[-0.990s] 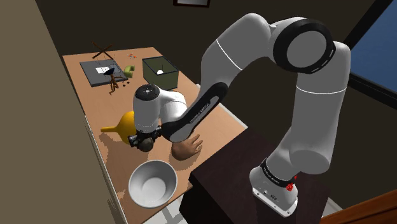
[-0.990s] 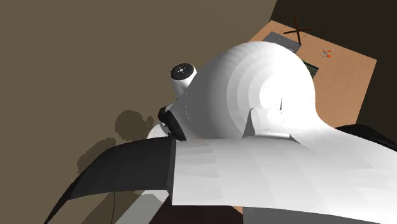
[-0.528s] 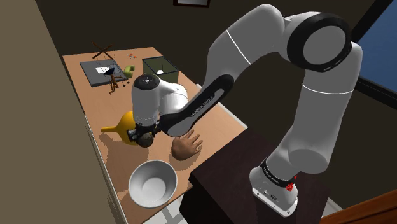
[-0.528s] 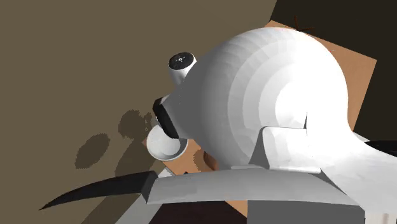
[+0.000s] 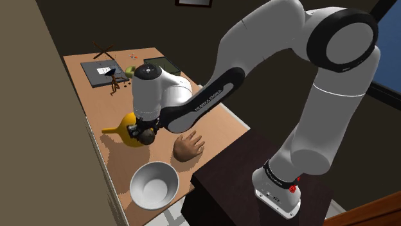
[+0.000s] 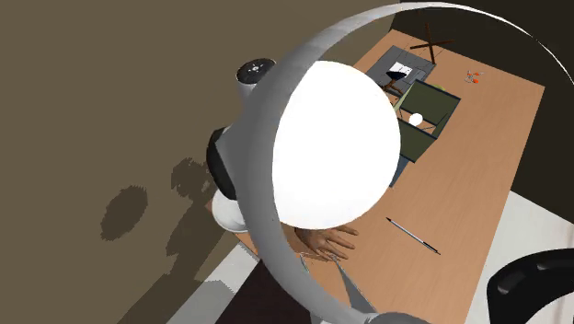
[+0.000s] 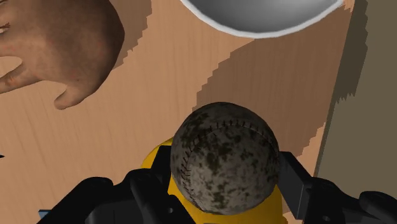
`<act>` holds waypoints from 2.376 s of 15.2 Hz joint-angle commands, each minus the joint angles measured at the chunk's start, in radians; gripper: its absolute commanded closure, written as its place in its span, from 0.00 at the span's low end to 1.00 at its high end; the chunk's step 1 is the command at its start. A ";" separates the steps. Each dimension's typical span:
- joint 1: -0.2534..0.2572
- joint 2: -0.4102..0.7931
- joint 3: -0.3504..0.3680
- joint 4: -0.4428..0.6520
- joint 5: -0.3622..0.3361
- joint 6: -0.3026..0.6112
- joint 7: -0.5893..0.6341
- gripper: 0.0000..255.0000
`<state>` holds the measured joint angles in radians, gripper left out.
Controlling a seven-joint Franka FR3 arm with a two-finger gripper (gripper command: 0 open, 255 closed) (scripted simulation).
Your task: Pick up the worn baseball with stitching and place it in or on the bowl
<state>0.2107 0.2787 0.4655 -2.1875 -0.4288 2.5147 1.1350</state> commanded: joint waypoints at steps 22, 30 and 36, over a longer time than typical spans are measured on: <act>0.175 -0.044 0.065 -0.219 -0.136 0.113 0.399 1.00; 0.203 0.013 0.025 -0.208 -0.215 0.144 0.461 1.00; 0.203 0.013 0.025 -0.208 -0.215 0.144 0.461 0.00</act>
<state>0.4133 0.2917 0.4910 -2.3957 -0.6436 2.6589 1.5962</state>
